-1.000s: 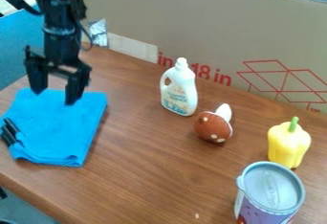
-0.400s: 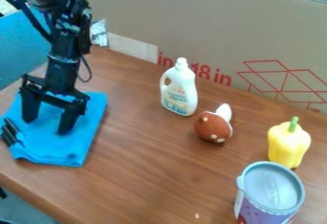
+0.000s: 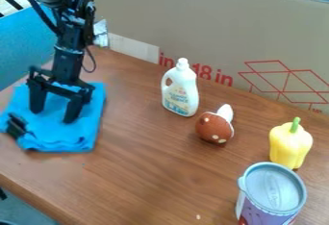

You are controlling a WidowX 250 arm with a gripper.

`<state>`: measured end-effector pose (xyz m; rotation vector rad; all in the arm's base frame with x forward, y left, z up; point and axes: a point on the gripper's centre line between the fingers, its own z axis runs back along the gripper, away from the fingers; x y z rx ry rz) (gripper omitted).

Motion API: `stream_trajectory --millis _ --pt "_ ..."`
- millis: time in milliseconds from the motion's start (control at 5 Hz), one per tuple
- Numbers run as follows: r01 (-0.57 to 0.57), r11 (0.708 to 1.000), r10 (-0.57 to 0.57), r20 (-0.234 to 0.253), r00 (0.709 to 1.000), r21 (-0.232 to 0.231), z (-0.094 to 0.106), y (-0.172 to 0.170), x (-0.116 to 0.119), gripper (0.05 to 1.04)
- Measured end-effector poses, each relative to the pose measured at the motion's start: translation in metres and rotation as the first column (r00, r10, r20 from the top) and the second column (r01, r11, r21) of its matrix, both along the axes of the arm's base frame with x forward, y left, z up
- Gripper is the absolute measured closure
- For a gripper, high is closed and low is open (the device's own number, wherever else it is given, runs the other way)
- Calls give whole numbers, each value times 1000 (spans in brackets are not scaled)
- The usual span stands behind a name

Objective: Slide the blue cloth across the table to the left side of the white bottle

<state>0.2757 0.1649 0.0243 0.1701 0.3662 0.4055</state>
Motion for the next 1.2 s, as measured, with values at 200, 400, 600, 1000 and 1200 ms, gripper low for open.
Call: stream_trajectory --millis 200,400,600,1000,1200 --pt "97 995 -97 47 994 9 4 -9 40 81" --pt "193 981 -195 101 976 27 10 -21 74 81" --pt "284 958 -286 125 950 30 10 -43 95 81" --pt "346 938 -340 158 927 -10 6 -69 106 81" --pt "341 940 -334 197 922 -4 10 -72 105 81"
